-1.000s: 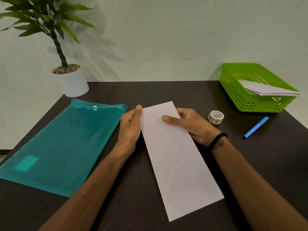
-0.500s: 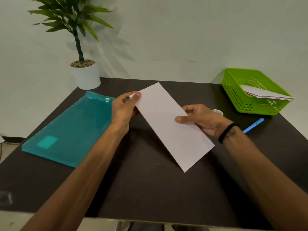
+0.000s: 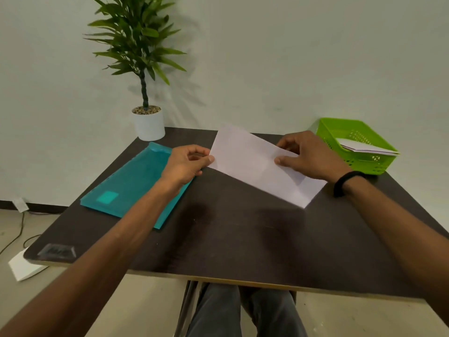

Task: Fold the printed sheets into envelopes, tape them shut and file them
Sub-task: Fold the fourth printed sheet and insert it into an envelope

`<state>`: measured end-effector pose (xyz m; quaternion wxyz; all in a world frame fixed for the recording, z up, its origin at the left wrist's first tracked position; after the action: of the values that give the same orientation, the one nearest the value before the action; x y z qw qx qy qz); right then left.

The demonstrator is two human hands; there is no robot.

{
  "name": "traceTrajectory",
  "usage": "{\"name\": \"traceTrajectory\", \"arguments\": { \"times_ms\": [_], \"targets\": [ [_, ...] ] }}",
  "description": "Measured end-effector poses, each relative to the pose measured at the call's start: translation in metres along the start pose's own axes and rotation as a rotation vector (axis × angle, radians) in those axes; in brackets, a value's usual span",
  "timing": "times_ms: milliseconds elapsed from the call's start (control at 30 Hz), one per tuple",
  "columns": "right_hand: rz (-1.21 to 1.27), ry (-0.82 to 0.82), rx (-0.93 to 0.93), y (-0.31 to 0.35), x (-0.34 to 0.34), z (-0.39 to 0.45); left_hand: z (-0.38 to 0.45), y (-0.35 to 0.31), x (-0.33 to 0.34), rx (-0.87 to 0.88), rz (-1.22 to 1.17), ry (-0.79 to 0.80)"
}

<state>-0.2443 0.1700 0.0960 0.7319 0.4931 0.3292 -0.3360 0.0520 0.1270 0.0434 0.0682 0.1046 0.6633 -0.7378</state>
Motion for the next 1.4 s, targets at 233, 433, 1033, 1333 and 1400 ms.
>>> {"name": "traceTrajectory", "arguments": {
  "times_ms": [233, 433, 1033, 1333, 1400],
  "targets": [
    [-0.251, -0.149, -0.144, 0.001, 0.02, -0.025, -0.008, 0.015, 0.006, 0.049, 0.118, -0.016],
    [-0.306, -0.135, -0.106, -0.007, 0.055, -0.055, -0.015, 0.021, 0.01, 0.044, 0.075, 0.018],
    [-0.051, 0.048, 0.019, -0.018, 0.101, -0.083, -0.05, 0.055, 0.115, 0.291, 0.843, 0.281],
    [-0.242, 0.088, 0.137, -0.053, 0.114, -0.084, -0.062, 0.055, 0.123, 0.208, 1.035, 0.289],
    [-0.321, 0.189, 0.135, -0.051, 0.116, -0.083, -0.062, 0.054, 0.123, 0.224, 1.028, 0.22]
  ]
}}
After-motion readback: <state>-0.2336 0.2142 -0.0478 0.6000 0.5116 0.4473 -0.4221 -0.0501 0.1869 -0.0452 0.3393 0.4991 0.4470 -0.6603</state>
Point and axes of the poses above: each hand's wrist, its own z-axis towards the middle knuckle, its own x-axis out of the palm, y = z × x, the point moved 1 cm from there along z, towards the middle knuckle, and after that the axes turned 1 degree about -x, right-handed, at the moved point
